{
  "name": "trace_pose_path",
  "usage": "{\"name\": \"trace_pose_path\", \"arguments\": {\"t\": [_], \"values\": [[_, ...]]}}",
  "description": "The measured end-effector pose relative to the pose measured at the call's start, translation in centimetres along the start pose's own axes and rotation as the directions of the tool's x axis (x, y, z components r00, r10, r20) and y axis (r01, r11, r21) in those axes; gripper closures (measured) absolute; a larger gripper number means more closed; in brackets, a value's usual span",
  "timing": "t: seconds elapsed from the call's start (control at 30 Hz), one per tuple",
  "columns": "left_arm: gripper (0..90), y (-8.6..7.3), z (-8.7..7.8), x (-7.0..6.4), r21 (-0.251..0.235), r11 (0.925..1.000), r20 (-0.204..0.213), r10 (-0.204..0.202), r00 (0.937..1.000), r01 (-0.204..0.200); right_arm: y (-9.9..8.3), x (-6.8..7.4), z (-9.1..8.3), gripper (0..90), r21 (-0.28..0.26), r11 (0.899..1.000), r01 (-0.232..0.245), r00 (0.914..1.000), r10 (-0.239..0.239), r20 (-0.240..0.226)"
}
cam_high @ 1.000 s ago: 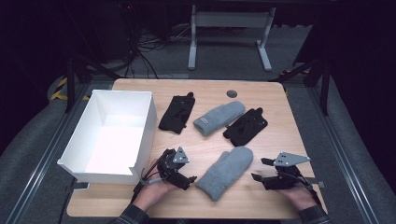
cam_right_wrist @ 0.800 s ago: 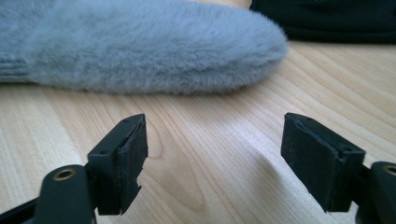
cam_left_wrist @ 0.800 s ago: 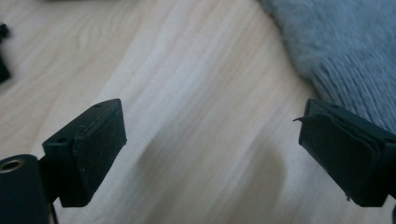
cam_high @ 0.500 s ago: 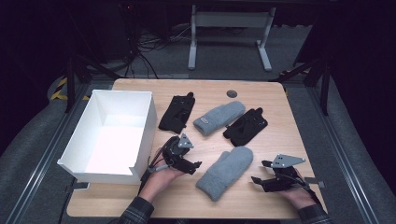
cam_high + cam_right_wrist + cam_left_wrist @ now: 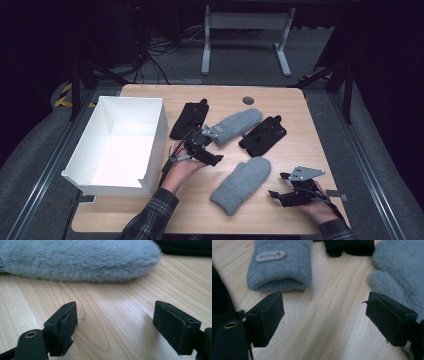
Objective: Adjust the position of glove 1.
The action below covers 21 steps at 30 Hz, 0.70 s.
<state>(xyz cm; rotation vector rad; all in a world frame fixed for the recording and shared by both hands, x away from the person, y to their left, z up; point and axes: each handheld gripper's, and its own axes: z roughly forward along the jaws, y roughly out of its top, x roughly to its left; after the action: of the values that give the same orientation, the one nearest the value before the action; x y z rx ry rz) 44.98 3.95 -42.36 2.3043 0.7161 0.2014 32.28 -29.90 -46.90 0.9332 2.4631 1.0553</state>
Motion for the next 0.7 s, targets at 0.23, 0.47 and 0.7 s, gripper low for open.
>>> {"name": "trace_pose_path", "arguments": {"t": [0.23,0.47,0.7], "values": [[19.6,2.9,1.0,1.8,0.006,1.0,-0.014,-0.004,0.9999,0.004,0.0,0.1,0.0,19.7,-0.003,1.0,0.007,1.0,-0.007,-0.001],[20.5,5.0,2.6,3.7,0.049,0.9988,-0.034,-0.002,0.9994,0.004,0.0,0.1,0.0,19.7,-0.004,1.0,0.006,1.0,-0.006,-0.001],[19.0,5.8,4.5,5.3,0.101,0.9946,-0.033,-0.018,0.9993,0.021,-0.1,0.1,0.0,19.8,-0.005,1.0,0.007,1.0,-0.007,0.0]]}}
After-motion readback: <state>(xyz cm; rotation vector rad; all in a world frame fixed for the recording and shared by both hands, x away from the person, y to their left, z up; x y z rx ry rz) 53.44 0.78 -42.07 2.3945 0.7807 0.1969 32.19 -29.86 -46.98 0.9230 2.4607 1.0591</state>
